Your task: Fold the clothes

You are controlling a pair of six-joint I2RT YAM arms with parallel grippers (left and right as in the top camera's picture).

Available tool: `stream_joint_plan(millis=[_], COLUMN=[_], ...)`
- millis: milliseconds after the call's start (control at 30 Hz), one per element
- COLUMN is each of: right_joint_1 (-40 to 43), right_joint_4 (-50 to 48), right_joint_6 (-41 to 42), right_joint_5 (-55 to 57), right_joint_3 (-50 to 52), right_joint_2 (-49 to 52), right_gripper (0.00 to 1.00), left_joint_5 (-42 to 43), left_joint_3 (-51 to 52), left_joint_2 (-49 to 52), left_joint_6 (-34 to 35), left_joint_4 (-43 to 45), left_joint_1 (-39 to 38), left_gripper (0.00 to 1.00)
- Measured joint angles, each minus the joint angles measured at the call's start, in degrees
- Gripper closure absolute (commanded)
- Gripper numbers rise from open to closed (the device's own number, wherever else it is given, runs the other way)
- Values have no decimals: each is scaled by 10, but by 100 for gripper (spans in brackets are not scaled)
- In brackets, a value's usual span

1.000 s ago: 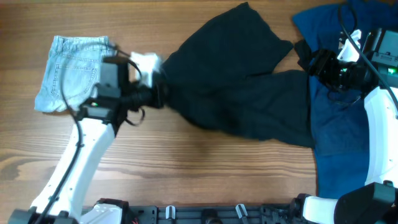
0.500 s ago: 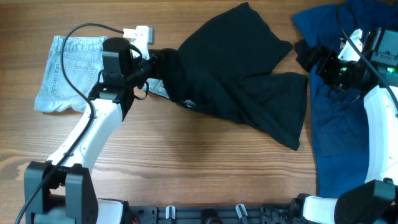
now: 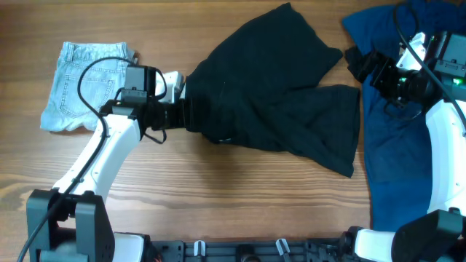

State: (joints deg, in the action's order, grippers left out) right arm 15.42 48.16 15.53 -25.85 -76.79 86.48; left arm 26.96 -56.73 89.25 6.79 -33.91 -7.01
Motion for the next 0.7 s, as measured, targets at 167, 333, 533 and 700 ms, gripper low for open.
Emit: stream_joint_plan(millis=[167, 333, 533, 700], right_joint_1=[0, 0, 0, 0], right_joint_4=[0, 0, 0, 0], right_joint_6=[0, 0, 0, 0], right_joint_5=[0, 0, 0, 0], right_joint_3=[0, 0, 0, 0], right_joint_2=[0, 0, 0, 0], right_gripper=[0, 0, 0, 1], left_joint_5=[2, 71, 90, 56], left_joint_3=[16, 20, -15, -28], left_joint_2=[0, -5, -98, -130], left_joint_6=[-36, -72, -81, -88], left_joint_4=[16, 63, 39, -55], left_joint_1=[-19, -65, 0, 21], left_gripper=[96, 96, 76, 31])
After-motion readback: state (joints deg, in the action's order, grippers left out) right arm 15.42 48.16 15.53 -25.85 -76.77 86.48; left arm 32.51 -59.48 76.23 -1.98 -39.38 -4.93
